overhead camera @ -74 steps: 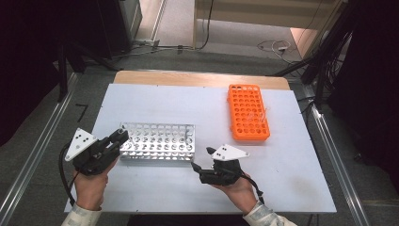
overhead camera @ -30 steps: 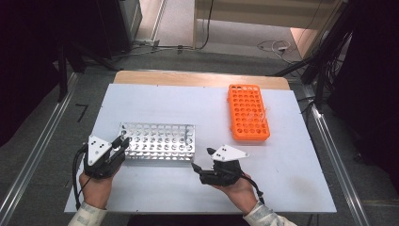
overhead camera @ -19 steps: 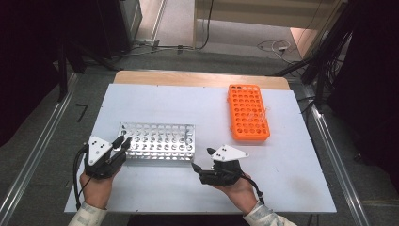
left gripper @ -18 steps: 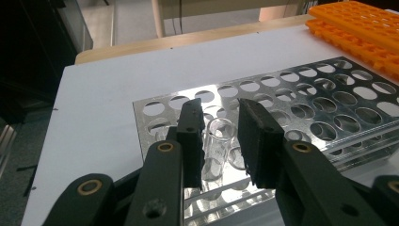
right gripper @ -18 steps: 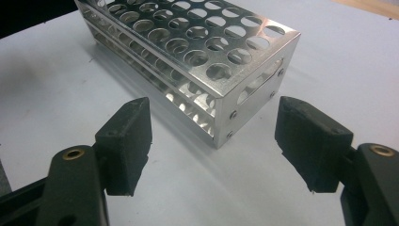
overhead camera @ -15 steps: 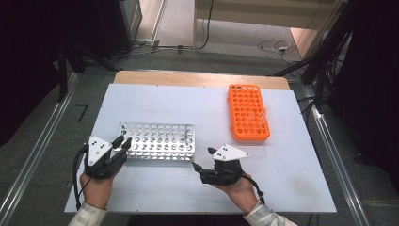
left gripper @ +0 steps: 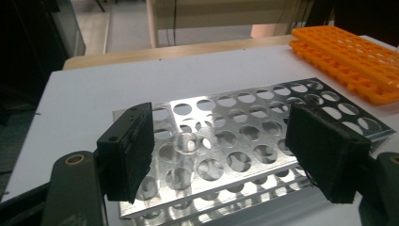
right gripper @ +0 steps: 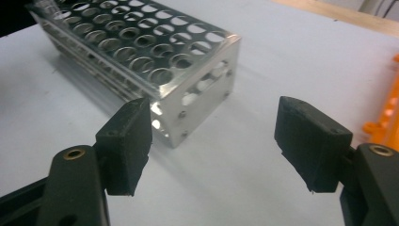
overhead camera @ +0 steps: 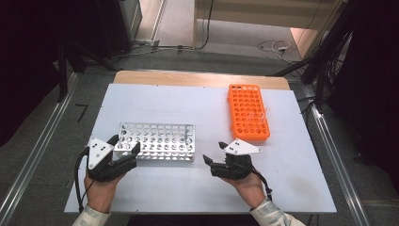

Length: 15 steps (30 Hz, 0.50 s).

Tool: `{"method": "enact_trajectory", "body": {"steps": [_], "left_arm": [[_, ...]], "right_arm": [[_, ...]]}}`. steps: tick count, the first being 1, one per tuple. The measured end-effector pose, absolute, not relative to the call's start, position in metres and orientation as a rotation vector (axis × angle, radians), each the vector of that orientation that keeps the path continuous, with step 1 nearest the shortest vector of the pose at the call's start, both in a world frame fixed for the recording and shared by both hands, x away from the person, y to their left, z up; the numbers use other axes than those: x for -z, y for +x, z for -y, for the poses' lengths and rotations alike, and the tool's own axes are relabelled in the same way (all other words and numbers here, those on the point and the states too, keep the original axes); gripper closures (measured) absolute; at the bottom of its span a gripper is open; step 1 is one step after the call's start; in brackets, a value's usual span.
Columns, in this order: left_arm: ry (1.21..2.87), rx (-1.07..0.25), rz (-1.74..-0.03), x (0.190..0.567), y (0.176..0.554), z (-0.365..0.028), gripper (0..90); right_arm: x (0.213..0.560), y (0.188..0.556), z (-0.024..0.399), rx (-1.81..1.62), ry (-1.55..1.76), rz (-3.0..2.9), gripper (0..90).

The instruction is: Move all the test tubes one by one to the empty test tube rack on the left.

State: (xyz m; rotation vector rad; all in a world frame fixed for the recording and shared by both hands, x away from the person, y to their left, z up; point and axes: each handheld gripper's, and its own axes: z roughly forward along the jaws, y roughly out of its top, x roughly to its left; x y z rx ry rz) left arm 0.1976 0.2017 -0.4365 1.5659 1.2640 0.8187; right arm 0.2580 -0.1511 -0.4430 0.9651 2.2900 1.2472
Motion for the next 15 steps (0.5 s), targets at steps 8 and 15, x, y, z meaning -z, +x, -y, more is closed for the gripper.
{"method": "enact_trajectory", "body": {"steps": [8, 15], "left_arm": [[1.576, -0.806, -1.245, 0.436, 0.196, -0.196, 22.9], [1.577, -0.796, -1.232, 0.435, 0.194, -0.194, 22.7]], "right_arm": [[0.441, 0.272, 0.173, -1.212, 1.037, -2.218, 26.8], [0.442, 0.284, 0.188, -1.177, 1.096, -2.168, 26.9]]}}
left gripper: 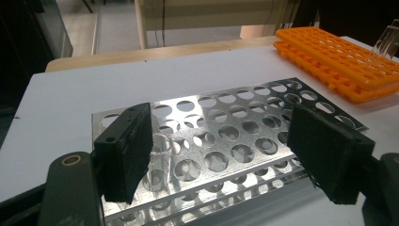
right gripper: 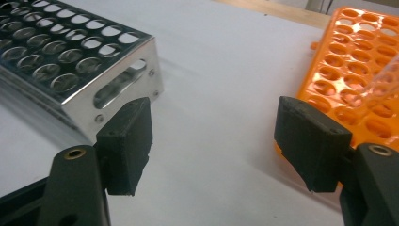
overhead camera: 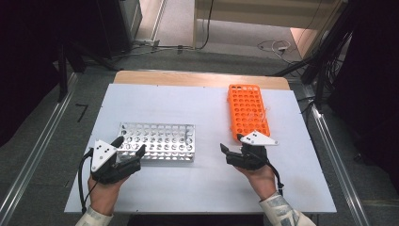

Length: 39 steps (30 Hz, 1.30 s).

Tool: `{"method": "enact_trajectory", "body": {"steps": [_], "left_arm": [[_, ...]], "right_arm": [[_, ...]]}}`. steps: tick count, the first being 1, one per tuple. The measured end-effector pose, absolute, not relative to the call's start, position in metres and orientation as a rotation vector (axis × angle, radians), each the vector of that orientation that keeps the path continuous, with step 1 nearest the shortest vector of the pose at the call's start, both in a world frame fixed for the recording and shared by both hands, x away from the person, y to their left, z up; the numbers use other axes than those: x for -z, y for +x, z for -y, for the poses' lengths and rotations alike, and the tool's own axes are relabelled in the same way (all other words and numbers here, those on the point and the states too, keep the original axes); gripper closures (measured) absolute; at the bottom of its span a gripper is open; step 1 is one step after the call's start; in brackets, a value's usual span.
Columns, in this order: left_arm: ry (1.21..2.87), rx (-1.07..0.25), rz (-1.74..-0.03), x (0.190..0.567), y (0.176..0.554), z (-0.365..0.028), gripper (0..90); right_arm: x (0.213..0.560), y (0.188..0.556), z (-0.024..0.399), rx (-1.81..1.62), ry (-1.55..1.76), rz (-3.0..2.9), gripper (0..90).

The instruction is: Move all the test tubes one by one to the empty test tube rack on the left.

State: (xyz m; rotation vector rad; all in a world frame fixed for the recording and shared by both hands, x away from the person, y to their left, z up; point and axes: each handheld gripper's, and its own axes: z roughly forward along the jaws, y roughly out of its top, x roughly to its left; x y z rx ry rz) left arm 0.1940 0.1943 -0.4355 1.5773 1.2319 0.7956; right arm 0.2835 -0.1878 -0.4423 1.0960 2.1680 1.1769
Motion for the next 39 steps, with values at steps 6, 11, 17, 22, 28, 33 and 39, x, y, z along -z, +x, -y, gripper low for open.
{"method": "enact_trajectory", "body": {"steps": [6, 11, 17, 22, 28, 33, 39], "left_arm": [[1.577, -0.793, -1.231, 0.436, 0.194, -0.193, 22.8], [1.581, -0.795, -1.237, 0.437, 0.195, -0.193, 22.8], [1.581, -0.796, -1.234, 0.437, 0.195, -0.193, 22.8], [1.583, -0.794, -1.234, 0.437, 0.195, -0.192, 22.9], [1.583, -0.792, -1.234, 0.437, 0.195, -0.191, 22.9], [1.583, -0.790, -1.233, 0.437, 0.195, -0.191, 22.9], [1.584, -0.789, -1.232, 0.438, 0.196, -0.191, 22.8]], "right_arm": [[0.445, 0.295, 0.200, -1.136, 1.151, -2.119, 27.3], [0.448, 0.304, 0.211, -1.111, 1.198, -2.077, 27.8], [0.450, 0.316, 0.218, -1.093, 1.237, -2.034, 30.7], [0.454, 0.325, 0.219, -1.077, 1.254, -2.021, 33.1], [0.457, 0.337, 0.220, -1.064, 1.283, -1.992, 39.5], [0.462, 0.345, 0.221, -1.051, 1.298, -1.975, 43.5], [0.465, 0.353, 0.223, -1.044, 1.328, -1.948, 50.0]]}}
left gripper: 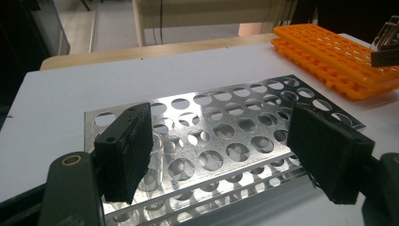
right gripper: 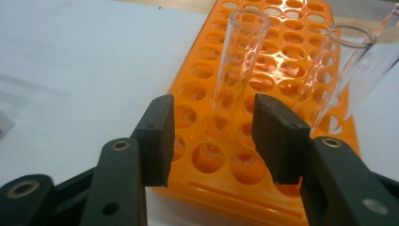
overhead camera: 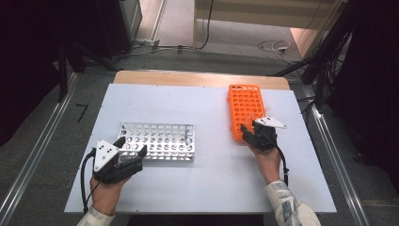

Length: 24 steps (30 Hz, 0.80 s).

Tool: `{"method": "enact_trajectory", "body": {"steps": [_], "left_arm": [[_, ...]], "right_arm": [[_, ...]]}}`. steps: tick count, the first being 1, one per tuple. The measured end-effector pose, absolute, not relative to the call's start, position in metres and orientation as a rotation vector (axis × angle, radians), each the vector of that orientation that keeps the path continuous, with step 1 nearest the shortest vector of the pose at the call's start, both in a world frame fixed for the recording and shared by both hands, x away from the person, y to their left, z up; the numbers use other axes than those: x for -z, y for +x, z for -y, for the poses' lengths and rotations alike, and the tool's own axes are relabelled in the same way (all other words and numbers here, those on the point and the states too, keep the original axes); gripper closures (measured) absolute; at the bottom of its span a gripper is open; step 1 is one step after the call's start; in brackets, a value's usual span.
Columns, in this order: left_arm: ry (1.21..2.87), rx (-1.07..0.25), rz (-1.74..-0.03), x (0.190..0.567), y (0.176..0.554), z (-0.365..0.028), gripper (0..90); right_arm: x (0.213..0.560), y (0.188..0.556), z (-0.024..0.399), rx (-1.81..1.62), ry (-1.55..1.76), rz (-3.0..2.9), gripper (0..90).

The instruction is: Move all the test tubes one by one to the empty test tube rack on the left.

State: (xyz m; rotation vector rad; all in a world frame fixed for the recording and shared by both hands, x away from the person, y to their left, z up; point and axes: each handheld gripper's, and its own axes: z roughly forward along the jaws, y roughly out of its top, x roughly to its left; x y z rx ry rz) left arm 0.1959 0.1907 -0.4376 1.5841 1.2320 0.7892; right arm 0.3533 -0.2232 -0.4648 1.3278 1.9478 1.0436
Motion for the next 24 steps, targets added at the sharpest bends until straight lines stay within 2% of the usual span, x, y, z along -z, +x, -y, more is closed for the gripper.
{"method": "enact_trajectory", "body": {"steps": [19, 24], "left_arm": [[1.591, -0.784, -1.235, 0.438, 0.196, -0.191, 22.9], [1.591, -0.784, -1.235, 0.438, 0.196, -0.191, 22.9]], "right_arm": [[0.469, 0.368, 0.222, -1.037, 1.343, -1.930, 71.2], [0.467, 0.368, 0.222, -1.044, 1.336, -1.933, 72.8]]}}
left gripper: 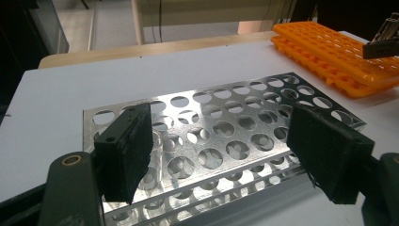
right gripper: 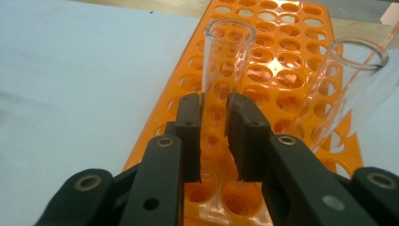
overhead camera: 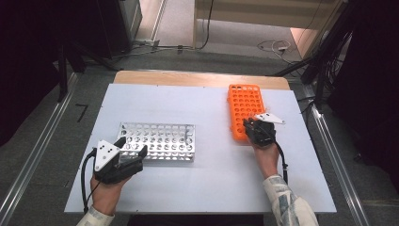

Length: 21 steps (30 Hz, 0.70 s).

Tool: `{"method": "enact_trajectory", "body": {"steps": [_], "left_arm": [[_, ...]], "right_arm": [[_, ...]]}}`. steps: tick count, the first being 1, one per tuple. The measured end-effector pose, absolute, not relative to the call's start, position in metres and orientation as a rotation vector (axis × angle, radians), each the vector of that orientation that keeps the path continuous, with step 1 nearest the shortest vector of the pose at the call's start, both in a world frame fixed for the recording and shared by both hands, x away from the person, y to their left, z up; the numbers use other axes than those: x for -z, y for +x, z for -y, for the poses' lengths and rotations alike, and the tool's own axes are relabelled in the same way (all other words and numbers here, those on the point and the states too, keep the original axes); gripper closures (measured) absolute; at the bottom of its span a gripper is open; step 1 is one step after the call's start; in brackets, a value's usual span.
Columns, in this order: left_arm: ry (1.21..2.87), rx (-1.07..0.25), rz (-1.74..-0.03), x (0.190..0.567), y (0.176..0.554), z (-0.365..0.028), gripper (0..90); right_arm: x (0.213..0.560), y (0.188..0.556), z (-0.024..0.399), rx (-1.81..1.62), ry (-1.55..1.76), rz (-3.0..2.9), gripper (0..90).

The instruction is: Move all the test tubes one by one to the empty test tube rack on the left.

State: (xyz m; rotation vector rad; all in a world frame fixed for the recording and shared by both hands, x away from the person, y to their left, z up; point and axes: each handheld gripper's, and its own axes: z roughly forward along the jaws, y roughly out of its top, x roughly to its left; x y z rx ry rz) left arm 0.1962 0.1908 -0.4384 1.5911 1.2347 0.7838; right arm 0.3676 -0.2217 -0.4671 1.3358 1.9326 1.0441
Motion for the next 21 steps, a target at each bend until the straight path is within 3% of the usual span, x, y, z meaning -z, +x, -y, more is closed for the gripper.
{"method": "enact_trajectory", "body": {"steps": [21], "left_arm": [[1.594, -0.779, -1.233, 0.439, 0.196, -0.191, 22.8]], "right_arm": [[0.438, 0.352, 0.224, -1.113, 1.265, -1.894, 73.6]]}}
